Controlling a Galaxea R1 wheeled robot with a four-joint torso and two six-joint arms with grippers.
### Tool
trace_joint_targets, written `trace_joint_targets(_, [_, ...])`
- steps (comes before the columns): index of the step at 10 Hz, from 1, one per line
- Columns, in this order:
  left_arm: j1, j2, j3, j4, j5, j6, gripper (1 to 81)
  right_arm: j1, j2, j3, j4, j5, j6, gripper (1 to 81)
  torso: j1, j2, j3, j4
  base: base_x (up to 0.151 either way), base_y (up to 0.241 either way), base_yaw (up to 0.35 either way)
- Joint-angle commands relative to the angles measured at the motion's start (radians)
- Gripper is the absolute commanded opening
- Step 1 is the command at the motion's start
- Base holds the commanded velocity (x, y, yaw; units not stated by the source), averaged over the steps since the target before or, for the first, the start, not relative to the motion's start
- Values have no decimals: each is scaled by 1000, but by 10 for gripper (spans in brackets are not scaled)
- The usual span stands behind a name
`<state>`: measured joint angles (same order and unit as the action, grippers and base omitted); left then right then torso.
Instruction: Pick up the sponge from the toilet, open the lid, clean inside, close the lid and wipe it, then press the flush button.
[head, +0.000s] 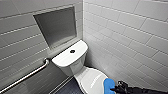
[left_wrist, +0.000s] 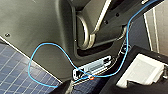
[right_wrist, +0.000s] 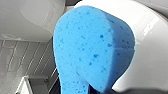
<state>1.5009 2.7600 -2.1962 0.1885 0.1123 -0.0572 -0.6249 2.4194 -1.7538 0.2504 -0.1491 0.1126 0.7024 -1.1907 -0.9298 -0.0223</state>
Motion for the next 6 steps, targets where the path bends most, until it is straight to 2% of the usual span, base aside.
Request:
trace_joint_targets(1, [20,-3,15,-3,84,0,811,145,20,-44,39,-87,6,10,63,-98,0,0,0,0,0])
trace_joint_targets(2, [20,-3,15,-3,84,0,811,150,60,-86,49,-87,6,10,12,-18,-3,0,0,0,0])
trace_joint_targets(4, [20,-3,15,-6,86,0,811,159,109,-145,73,-87,6,10,43,-74,-80,0,0,0,0])
trace_joint_targets(5, [22,-5,15,-6,86,0,811,170,131,-171,82,-82,6,10,47,-80,-91,0,0,0,0])
trace_joint_targets(6, [22,-5,15,-8,86,0,811,182,146,-197,107,-75,9,10,51,-90,-44,0,0,0,0])
